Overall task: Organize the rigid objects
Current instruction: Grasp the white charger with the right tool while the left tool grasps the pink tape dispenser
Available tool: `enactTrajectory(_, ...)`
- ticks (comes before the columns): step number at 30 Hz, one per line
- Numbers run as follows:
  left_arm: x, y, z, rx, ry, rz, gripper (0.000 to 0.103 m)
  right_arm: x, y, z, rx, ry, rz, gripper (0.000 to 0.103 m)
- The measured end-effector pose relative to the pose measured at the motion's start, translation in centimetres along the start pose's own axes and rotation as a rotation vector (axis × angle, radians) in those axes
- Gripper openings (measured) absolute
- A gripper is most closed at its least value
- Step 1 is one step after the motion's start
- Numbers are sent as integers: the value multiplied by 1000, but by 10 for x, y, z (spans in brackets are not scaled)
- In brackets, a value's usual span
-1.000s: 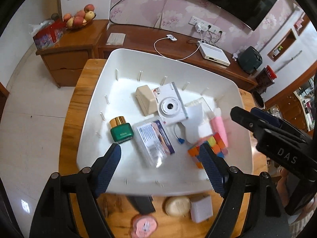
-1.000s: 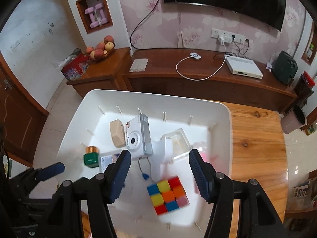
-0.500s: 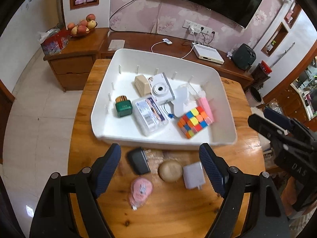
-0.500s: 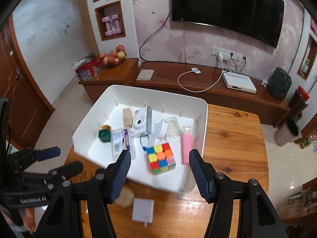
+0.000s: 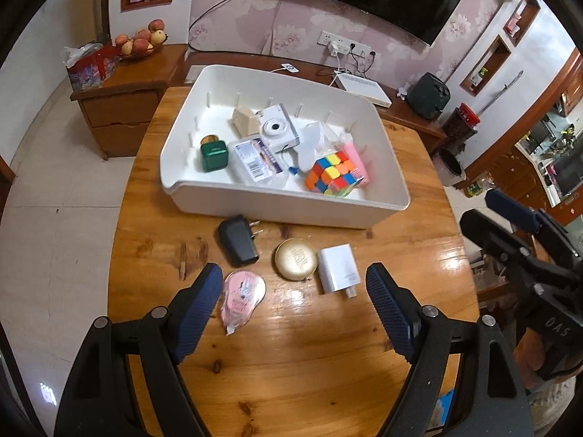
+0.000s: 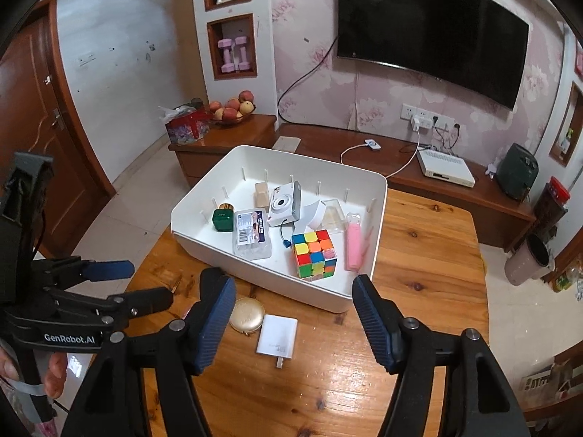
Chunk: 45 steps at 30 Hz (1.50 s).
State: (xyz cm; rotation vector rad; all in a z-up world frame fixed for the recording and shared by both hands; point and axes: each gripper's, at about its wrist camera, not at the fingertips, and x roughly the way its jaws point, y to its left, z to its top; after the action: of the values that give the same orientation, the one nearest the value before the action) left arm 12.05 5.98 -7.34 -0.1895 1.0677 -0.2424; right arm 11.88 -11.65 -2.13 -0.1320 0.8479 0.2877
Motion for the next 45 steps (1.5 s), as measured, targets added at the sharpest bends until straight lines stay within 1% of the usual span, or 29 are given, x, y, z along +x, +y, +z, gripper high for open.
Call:
enactTrajectory(3,6,4,-14,-8,-16,41,83,2,3,-8,-10,-5,-4,67)
enactTrajectory(5,12,10,-23,-21,-29,52,83,5,5,-15,-14,-7,-9,67)
enactTrajectory(7,21,16,-29,-31,-22,50,83,7,8,-22,-23,-8,-17,67)
enactTrajectory(9,28,20,-35,-27,-24,53,83,12,11,-29,-33,-11,-30,67)
enactTrajectory(11,36,22,-42,-11,-40,84,83,18,13,-35,-30,-6,-32,67)
enactTrajectory(13,45,25,-47,-2,-38,88,83,26,15,-40,-22,6,-26,67)
enactTrajectory(17,63,33,-57,-13,-17,67,83,50,17,-53,-16,49,-35,67)
enactTrajectory(19,72,37,-60,-17,-9,80,83,62,17,-59,-11,71,-39,67)
enactTrajectory(23,87,44,-66,-23,-1,87,83,87,16,-70,0,123,-40,67)
enactTrajectory(25,93,48,-67,-28,1,103,83,98,17,-75,2,146,-45,67)
enactTrajectory(33,107,55,-67,-40,-4,103,83,136,22,-92,-10,210,-62,67)
enactTrajectory(39,111,53,-61,-17,-34,117,83,157,24,-94,2,238,-67,67)
enactTrajectory(45,116,44,-64,40,-49,175,83,170,26,-100,13,255,-84,67)
